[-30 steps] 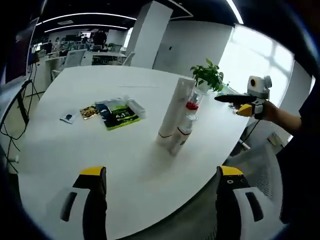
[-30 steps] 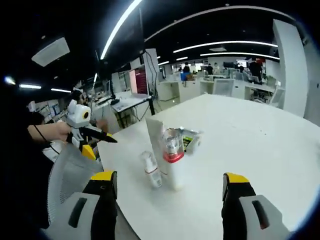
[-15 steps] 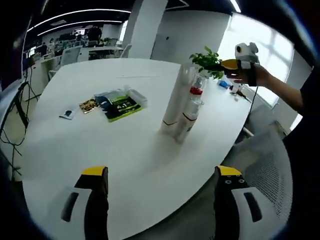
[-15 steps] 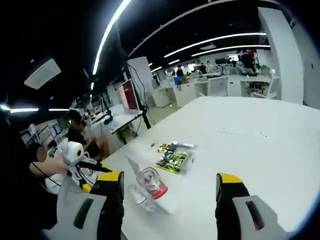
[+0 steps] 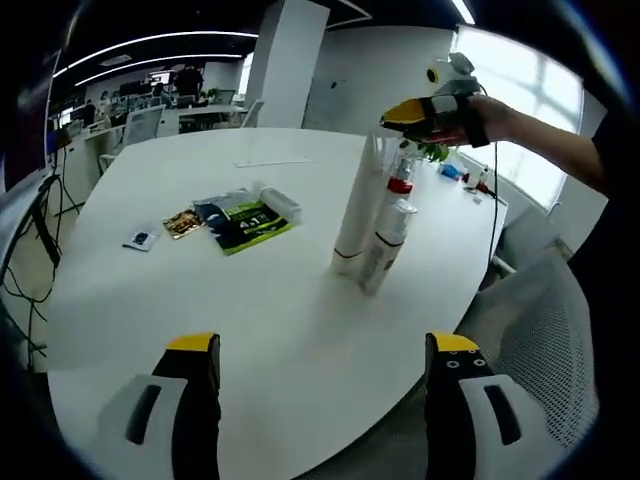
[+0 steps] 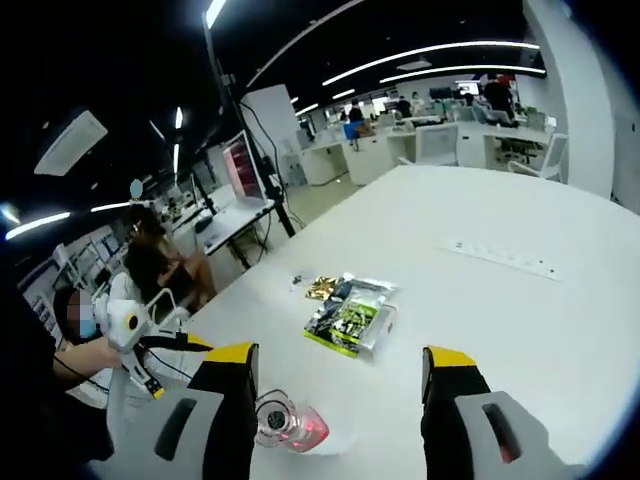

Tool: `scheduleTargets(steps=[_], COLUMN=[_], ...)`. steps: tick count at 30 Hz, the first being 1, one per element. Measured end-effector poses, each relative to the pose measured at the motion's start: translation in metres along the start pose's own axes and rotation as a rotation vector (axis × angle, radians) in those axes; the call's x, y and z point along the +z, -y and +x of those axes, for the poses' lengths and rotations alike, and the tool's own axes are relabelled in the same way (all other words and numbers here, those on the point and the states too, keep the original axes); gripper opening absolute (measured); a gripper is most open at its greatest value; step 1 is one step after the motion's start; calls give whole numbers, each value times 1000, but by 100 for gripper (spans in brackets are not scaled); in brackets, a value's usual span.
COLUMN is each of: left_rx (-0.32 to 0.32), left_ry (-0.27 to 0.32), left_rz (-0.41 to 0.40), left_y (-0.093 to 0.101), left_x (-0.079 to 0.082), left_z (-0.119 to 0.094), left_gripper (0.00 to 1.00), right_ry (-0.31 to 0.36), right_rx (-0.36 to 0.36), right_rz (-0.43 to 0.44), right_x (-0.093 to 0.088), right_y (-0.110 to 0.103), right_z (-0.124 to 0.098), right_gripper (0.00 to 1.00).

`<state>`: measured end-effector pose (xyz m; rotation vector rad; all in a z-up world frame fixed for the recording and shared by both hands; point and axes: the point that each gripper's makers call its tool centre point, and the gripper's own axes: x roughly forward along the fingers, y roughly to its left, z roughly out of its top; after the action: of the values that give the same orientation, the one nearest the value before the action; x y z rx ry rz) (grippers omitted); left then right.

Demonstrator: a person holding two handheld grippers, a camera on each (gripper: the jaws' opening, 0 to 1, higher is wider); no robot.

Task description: Arrange the skincare products in the storage area until every visible bottle or jar stands upright without overlapping.

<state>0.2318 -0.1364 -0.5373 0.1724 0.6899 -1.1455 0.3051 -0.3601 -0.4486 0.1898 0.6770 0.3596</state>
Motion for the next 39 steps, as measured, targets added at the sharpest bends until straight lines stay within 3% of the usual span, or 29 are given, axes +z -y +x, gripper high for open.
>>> scheduleTargets(steps=[9,12,18,22,23,32,34,39], left_rx=[-2,-2,-5,-9,-4,-4,-6,-4], left_ry=[14,13,-26,-33,-33,-59,-65,-70], left_rz=[-18,-17,8,-1,-3,19,19,11], left_y=[-5,-6,-4,-4,-4,-3,-4,-5], left_x=[-1,-2,-9,-10,-11,-15,-16,-18], left_z=[1,1,4,4,4,5,5,6], left_gripper=[77,76,76,76,75,75,75,75], right_ry=[-146,-181,-287,-354,-372,-443,-427,-411], right_rx=[16,32,11,-17,-19,-41,-37,-46], right_rz=[-35,0,2,31,34,42,17,-7], right_x=[1,2,-14,-26,-32,-52,-48,-40], right_y=[-3,-9,-2,18,13,32,42,43], right_z=[47,57,79,99,98,133,146,153], right_gripper=[62,59,59,57,57,49,48,45])
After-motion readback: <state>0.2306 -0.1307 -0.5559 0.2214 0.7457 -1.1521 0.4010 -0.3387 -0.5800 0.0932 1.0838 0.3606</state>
